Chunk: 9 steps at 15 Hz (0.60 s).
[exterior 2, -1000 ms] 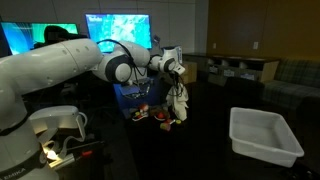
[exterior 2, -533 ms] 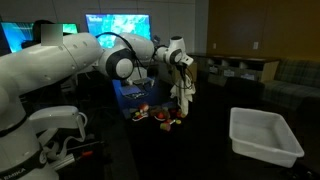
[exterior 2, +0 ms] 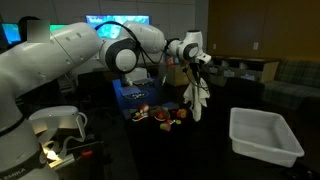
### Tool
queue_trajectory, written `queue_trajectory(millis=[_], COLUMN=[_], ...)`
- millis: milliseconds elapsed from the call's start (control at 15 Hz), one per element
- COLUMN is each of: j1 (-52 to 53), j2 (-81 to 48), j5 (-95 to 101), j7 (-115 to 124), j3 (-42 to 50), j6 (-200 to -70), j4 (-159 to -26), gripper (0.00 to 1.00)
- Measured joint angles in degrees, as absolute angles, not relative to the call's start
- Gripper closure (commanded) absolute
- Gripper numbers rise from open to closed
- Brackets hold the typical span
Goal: Use the towel to sweep the things on the table to the left and then put the towel in the white bin
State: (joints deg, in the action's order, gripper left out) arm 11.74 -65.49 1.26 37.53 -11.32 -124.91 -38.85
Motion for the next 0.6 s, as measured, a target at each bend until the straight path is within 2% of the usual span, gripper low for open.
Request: queue_trajectory(millis=[600], j1=[1.06], j2=[-52.41], j5=[-0.14], j7=[27.94], j3=[-14.21], j6=[-120.67], j4=[-59.82], gripper=[0.91])
